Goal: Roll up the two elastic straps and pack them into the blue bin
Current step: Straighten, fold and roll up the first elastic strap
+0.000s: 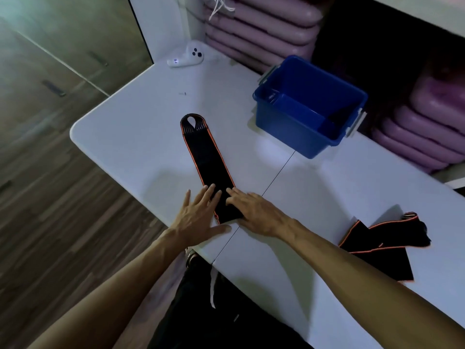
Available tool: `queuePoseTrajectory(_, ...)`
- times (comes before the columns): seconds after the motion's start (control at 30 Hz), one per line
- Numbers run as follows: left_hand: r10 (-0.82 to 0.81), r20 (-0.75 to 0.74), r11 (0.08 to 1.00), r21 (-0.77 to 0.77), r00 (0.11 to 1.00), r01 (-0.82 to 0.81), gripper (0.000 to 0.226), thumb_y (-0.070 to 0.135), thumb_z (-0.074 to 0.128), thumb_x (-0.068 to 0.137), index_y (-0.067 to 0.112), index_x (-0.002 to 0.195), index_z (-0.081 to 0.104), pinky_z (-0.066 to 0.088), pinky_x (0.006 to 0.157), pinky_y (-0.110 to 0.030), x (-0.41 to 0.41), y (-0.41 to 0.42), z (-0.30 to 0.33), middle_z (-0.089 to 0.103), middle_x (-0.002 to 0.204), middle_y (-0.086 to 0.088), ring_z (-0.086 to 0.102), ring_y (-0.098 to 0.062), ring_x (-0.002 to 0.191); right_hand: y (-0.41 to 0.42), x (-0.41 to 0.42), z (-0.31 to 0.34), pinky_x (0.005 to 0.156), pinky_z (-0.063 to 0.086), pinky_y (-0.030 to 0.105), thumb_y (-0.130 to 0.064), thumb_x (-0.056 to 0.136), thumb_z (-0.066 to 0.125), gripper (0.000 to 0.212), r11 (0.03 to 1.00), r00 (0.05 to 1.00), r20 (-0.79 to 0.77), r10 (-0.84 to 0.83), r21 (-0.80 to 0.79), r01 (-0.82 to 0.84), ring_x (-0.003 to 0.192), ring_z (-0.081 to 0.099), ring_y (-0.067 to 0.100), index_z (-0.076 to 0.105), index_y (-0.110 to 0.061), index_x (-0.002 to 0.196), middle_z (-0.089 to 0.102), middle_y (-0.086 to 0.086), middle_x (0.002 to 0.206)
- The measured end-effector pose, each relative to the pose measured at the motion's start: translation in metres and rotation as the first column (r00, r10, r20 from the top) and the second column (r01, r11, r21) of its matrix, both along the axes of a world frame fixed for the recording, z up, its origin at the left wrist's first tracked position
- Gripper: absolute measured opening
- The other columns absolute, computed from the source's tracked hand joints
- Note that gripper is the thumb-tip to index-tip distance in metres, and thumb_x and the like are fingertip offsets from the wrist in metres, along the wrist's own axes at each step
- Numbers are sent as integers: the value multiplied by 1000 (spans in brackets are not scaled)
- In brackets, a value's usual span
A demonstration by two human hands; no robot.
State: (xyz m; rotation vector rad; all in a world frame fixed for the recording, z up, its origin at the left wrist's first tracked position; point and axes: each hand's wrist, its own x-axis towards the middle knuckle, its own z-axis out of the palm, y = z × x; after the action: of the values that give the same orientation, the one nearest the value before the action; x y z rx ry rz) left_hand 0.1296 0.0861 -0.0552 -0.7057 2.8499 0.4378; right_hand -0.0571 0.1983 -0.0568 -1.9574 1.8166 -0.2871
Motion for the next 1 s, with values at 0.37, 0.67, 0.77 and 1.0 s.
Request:
queuePoseTrajectory(0.37,249,-404,954,259,880,-152,30,21,69,85,8,112,63,48,83,-33,0,5,1,62,106,-6,57,-25,97,-14,-17,19,82,53,44,-24,92,61,31,1000,998,67,3,-21,-2,96,67,27,60,-19,123,71,4,109)
queuePoseTrajectory(0.67,608,-202,706,579,768,-407,20,30,69,85,16,93,57,52,67,-32,-9,-16,5,70,79,1,67,-14,75,-43,-14,34,69,51,32,-41,95,59,35,949,882,361,-304,196,247,69,61,15,49,-26,124,65,0,84)
queuePoseTrajectory(0.77,642,-148,683,556,753,-474,21,34,65,87,16,93,54,39,53,-25,-16,-21,9,60,63,7,57,-12,59,-48,-11,27,59,44,28,-43,96,56,37,925,856,352,-378,184,333,57,52,12,45,-27,127,54,-5,67)
queuePoseTrajectory(1.0,707,-121,667,442,697,-600,30,38,61,89,12,101,56,40,58,-32,-30,-23,9,64,68,2,60,-19,68,-58,-7,20,67,38,5,-30,97,58,39,895,813,376,-445,166,414,72,49,-4,45,-16,132,50,-17,84)
